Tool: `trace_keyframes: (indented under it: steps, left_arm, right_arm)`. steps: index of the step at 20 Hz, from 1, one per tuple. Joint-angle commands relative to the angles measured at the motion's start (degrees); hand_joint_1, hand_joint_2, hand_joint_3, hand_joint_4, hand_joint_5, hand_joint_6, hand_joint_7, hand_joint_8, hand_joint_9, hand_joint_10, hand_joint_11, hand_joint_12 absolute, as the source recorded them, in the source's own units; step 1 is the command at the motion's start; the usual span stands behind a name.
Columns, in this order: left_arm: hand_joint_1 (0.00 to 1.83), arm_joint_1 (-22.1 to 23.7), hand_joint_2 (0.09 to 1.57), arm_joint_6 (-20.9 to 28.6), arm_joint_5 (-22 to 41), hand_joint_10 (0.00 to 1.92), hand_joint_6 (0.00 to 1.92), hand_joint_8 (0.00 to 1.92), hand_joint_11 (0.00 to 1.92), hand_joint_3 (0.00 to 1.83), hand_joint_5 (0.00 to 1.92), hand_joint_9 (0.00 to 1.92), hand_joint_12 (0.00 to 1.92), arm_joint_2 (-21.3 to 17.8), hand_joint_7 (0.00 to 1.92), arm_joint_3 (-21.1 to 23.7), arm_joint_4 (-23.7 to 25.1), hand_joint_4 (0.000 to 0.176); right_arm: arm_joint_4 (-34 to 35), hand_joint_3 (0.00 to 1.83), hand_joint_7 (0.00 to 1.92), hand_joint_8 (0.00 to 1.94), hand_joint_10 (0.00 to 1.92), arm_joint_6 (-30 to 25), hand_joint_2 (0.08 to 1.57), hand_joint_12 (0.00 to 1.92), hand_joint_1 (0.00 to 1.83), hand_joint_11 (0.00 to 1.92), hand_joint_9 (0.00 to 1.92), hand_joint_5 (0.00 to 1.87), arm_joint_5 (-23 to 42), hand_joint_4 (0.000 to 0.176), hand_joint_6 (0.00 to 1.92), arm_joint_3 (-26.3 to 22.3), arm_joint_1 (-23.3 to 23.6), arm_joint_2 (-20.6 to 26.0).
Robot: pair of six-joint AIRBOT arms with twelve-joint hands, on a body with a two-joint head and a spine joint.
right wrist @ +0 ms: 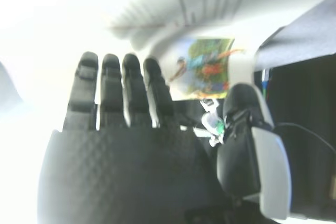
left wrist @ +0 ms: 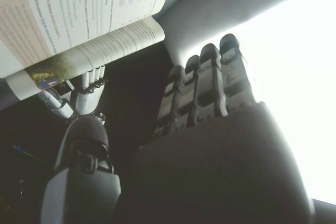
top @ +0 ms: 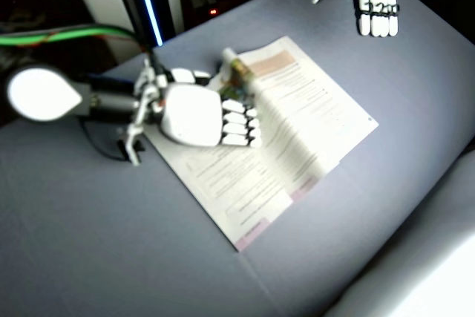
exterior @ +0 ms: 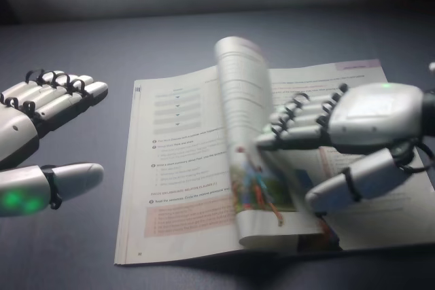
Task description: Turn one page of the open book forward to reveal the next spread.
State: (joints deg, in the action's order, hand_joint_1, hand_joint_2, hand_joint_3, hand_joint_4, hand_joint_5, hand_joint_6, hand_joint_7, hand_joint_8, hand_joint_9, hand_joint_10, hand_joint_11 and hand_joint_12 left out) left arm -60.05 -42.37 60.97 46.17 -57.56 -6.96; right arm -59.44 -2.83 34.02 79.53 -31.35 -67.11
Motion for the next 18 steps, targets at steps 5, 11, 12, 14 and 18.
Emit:
trace_keyframes:
  steps: [5,11,12,14,18]
  left_arm:
    - [0.00,1.27,1.23,0.20,7.56,0.00,0.00,0.00,0.00,0.00,0.01,0.00,0.00,-0.33,0.00,-1.06,-1.26,0.000]
    - [0.00,1.47,1.21,0.19,9.30,0.00,0.01,0.00,0.00,0.00,0.03,0.00,0.00,-0.88,0.01,-1.42,-2.47,0.000]
    - [0.00,1.47,1.21,0.19,9.42,0.00,0.00,0.00,0.00,0.00,0.02,0.00,0.00,-0.87,0.01,-1.55,-2.76,0.000]
    - [0.00,1.46,1.20,0.19,9.62,0.00,0.01,0.00,0.00,0.00,0.03,0.00,0.00,-0.83,0.01,-1.72,-3.19,0.000]
    - [0.00,1.46,1.19,0.19,9.78,0.00,0.01,0.00,0.00,0.00,0.04,0.00,0.00,-0.81,0.00,-1.87,-3.35,0.000]
  right_arm:
    - [2.78,0.02,0.07,0.01,0.01,0.28,1.26,0.00,0.00,0.00,0.04,0.09,8.38,0.000,0.01,0.42,2.52,-3.16]
    - [2.00,0.00,0.11,0.02,0.01,0.27,1.24,0.01,0.00,0.02,0.06,0.12,15.50,0.000,0.01,-2.39,4.30,-4.29]
    - [1.99,0.00,0.16,0.01,0.01,0.27,1.25,0.03,0.00,0.07,0.12,0.16,17.32,0.000,0.01,-3.16,4.85,-4.28]
    - [1.80,0.00,0.14,0.00,0.00,0.27,1.24,0.01,0.00,0.03,0.11,0.15,20.81,0.000,0.00,-4.51,6.51,-4.26]
    - [1.77,0.00,0.14,0.00,0.00,0.27,1.29,0.01,0.00,0.04,0.09,0.13,25.28,0.000,0.00,-5.66,10.07,-4.22]
